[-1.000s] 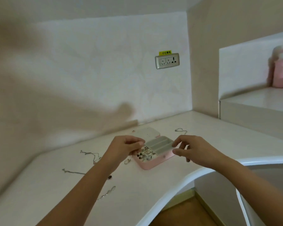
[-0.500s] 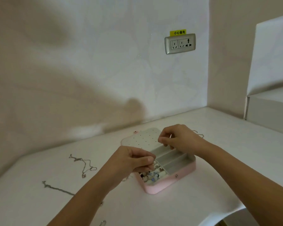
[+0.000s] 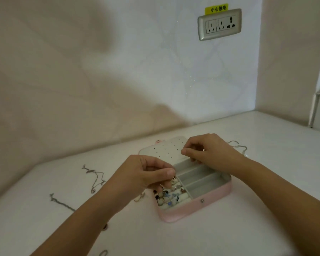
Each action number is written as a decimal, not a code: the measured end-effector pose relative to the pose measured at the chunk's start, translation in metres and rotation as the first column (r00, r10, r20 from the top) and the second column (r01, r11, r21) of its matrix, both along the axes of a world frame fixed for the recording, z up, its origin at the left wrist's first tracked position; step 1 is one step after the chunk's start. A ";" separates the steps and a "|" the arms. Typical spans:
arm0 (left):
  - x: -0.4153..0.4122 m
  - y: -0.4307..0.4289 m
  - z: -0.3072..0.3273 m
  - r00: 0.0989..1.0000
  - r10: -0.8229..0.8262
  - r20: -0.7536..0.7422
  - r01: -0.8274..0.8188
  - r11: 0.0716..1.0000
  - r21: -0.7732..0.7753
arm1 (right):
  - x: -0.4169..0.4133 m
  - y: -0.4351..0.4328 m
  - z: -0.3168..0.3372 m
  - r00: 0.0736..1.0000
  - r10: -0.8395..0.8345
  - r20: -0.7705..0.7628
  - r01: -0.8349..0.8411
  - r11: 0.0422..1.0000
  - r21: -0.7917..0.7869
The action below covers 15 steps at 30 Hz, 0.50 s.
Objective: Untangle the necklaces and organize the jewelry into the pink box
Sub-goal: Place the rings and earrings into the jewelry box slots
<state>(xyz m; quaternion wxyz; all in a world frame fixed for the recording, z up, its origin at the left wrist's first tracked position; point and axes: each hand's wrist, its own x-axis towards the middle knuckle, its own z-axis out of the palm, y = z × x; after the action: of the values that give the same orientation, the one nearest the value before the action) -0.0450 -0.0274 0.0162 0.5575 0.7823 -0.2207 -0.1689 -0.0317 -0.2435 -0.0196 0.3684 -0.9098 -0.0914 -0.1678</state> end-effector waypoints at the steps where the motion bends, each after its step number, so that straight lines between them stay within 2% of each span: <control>1: 0.000 -0.001 0.000 1.000 0.005 -0.021 -0.005 1.000 0.003 | 0.001 0.000 -0.001 1.000 -0.005 0.010 0.005 1.000 -0.031; 5: 0.004 -0.002 -0.008 0.991 0.027 -0.132 -0.029 0.999 -0.015 | 0.005 0.006 -0.008 0.999 0.035 0.023 -0.030 0.981 -0.193; 7: 0.006 -0.001 -0.011 0.989 0.020 -0.150 -0.023 1.000 -0.019 | 0.007 0.007 -0.009 0.999 0.045 0.031 -0.037 0.976 -0.214; 15: 0.002 -0.011 -0.011 0.998 0.024 -0.059 -0.019 0.996 0.090 | 0.012 0.010 -0.011 0.995 0.066 0.074 -0.044 0.964 -0.263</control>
<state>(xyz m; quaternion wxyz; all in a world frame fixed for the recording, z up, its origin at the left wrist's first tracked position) -0.0433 -0.0382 0.0047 0.5301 0.8034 -0.1875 -0.1959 -0.0194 -0.2332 -0.0306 0.2459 -0.9398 -0.1530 -0.1813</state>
